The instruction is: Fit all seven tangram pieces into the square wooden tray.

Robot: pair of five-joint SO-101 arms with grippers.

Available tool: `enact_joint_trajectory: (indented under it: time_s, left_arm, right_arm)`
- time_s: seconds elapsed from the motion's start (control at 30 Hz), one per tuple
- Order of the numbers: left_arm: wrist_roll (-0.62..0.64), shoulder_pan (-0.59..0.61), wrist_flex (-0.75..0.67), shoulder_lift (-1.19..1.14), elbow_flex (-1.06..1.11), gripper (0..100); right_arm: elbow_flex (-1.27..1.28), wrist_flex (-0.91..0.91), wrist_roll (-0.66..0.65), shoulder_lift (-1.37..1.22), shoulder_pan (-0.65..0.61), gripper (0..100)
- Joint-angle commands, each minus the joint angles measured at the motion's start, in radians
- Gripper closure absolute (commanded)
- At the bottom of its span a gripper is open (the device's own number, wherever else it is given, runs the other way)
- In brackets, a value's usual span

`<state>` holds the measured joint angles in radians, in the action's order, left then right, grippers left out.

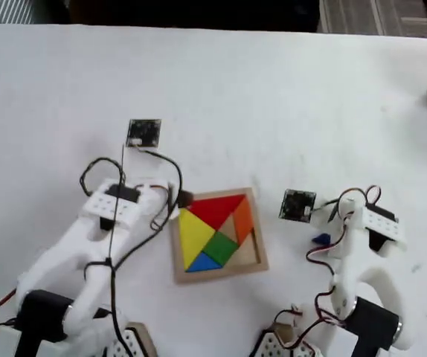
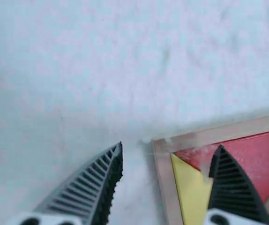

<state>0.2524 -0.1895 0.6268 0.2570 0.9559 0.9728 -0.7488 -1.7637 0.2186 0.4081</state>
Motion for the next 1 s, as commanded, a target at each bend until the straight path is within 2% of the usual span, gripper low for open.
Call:
enact_joint_trajectory:
  time_s: [0.0,0.13,0.27,0.5,0.67,0.97]
  left_arm:
    - [0.002,0.002,-0.018,-0.002,-0.051,70]
    - [0.002,0.002,-0.018,-0.002,-0.051,70]
    - [0.002,0.002,-0.018,-0.002,-0.051,70]
    - [0.002,0.002,-0.018,-0.002,-0.051,70]
    - [0.002,0.004,-0.018,-0.002,-0.051,70]
    - [0.002,0.004,-0.018,-0.002,-0.051,70]
  right_arm:
    - [-0.003,0.036,0.118,0.105,0.019,92.6]
    - [-0.003,-0.053,0.325,0.239,-0.010,92.6]
    - [-0.051,-0.274,0.543,0.300,-0.084,92.6]
    - [-0.259,-0.579,1.105,0.202,-0.225,92.6]
    - [-0.295,-0.624,1.381,0.139,-0.394,92.3]
    - [-0.354,-0.575,1.789,0.054,-0.670,92.1]
